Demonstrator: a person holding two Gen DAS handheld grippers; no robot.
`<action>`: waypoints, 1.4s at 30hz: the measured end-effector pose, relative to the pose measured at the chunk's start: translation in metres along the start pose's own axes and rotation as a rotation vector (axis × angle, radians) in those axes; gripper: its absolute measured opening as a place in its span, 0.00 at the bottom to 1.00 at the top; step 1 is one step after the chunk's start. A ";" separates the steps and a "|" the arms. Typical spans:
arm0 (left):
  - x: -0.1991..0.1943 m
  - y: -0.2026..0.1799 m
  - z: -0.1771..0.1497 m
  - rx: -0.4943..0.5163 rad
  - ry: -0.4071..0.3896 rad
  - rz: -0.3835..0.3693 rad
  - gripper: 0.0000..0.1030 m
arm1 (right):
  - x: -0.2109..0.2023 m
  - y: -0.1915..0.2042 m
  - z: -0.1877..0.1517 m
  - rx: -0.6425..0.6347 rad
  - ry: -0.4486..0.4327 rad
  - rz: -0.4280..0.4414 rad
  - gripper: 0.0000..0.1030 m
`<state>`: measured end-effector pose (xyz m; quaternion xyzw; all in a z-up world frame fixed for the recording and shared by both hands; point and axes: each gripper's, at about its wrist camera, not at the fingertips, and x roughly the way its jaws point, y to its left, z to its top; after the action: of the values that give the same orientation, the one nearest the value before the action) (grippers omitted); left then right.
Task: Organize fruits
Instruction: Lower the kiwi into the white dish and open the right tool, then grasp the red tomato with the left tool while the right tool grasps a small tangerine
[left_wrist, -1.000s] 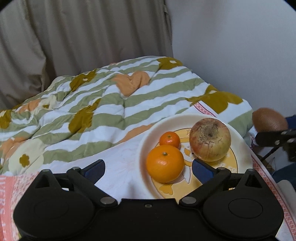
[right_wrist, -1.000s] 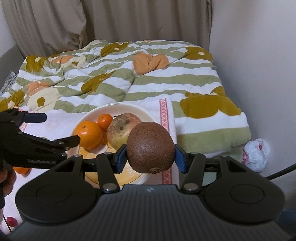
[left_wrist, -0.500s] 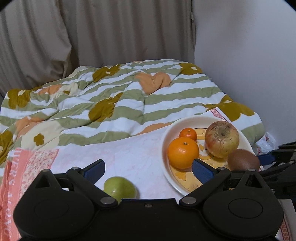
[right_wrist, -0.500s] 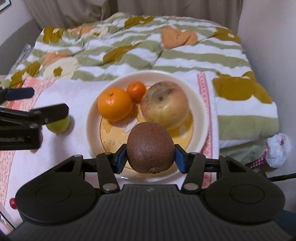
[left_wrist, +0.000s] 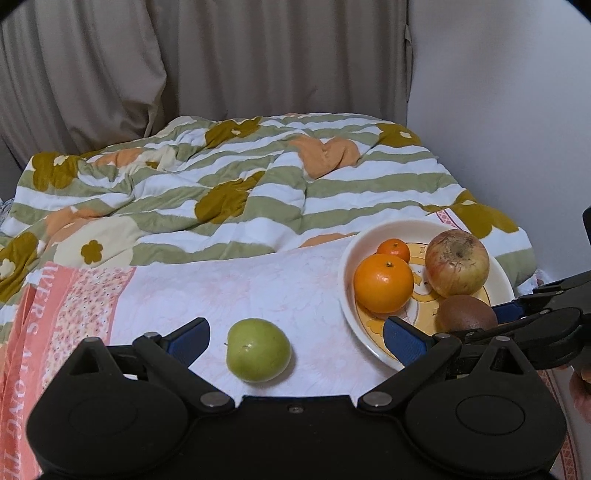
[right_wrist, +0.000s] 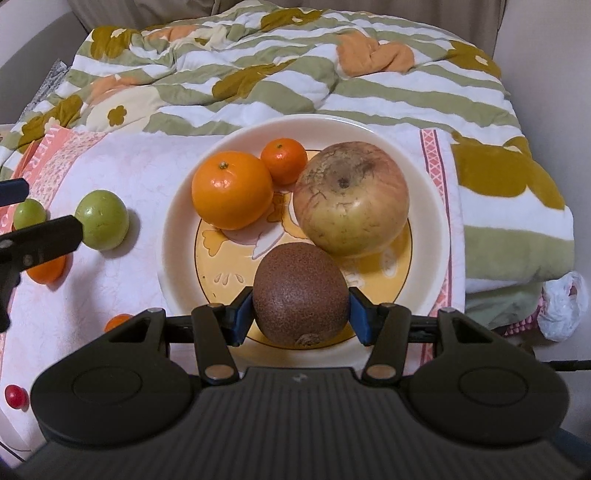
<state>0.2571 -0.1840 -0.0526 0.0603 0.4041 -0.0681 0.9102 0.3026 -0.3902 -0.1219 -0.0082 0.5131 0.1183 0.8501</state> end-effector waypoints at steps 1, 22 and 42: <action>-0.001 0.001 -0.001 -0.003 -0.002 0.001 0.99 | -0.002 0.000 0.000 -0.002 -0.013 -0.003 0.71; -0.123 -0.007 -0.038 -0.124 -0.147 0.127 0.99 | -0.143 0.006 -0.045 -0.065 -0.291 -0.020 1.00; -0.188 0.035 -0.137 -0.340 -0.089 0.323 0.99 | -0.144 0.074 -0.079 -0.247 -0.297 0.107 1.00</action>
<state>0.0387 -0.1129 -0.0023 -0.0332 0.3542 0.1447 0.9233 0.1540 -0.3565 -0.0256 -0.0674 0.3633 0.2251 0.9016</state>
